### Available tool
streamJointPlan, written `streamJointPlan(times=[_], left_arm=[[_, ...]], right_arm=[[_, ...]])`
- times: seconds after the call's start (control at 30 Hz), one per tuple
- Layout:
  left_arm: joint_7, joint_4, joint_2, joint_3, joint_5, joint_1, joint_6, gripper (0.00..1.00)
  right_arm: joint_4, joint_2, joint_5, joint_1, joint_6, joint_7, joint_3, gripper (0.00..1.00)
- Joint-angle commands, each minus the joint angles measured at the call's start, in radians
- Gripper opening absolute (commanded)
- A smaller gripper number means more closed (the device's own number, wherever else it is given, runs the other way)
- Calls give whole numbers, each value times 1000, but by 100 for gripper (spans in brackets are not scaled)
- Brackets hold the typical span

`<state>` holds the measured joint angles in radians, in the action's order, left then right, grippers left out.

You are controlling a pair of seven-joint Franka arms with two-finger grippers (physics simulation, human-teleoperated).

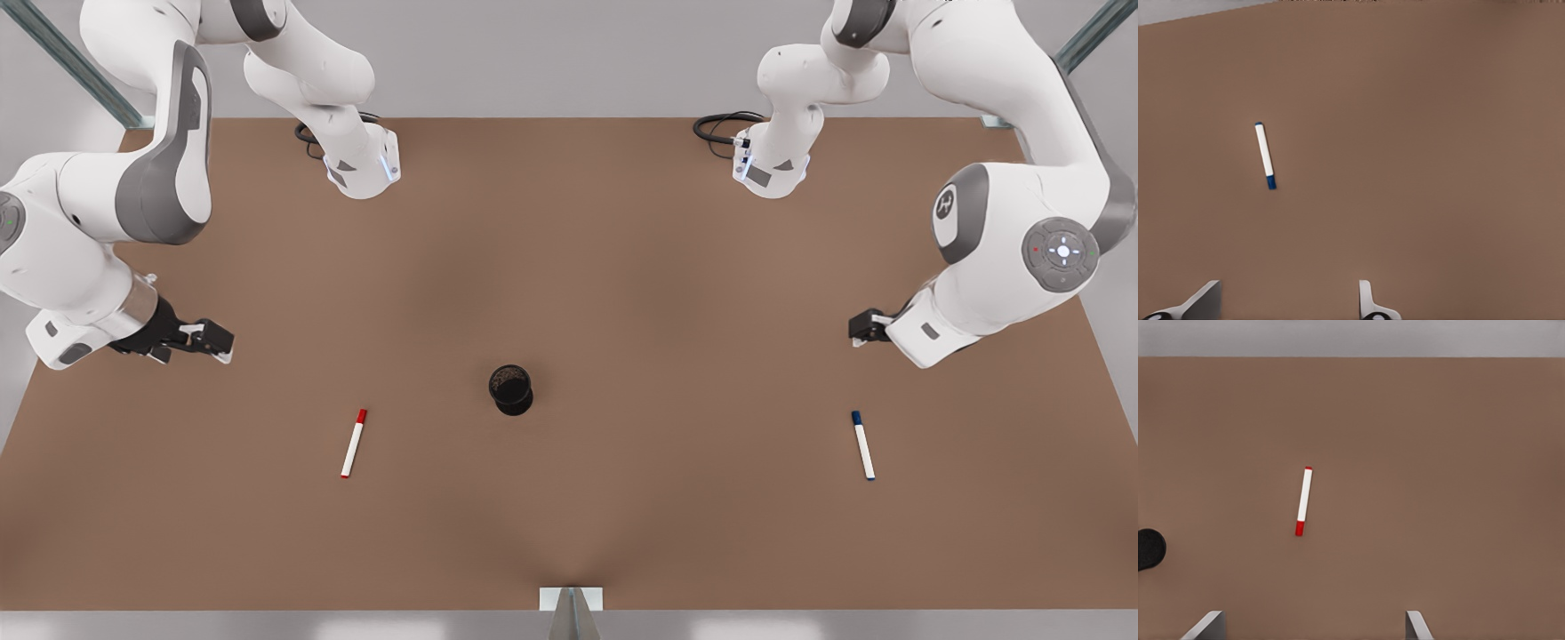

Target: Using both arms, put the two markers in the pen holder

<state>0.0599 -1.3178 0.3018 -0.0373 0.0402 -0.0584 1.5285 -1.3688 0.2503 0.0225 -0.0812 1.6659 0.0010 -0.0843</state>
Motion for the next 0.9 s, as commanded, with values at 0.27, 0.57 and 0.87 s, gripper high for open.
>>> streamJointPlan(times=[0.27,0.57,0.87], left_arm=[[5,3,384,31,-9,146,562,100],[106,-44,533,48,-128,192,736,100],[60,-41,585,56,-122,187,788,98]], right_arm=[[-3,87,-1,-66,164,11,8,100],[-72,365,5,-26,521,111,-5,100],[-84,480,5,15,634,258,-5,100]])
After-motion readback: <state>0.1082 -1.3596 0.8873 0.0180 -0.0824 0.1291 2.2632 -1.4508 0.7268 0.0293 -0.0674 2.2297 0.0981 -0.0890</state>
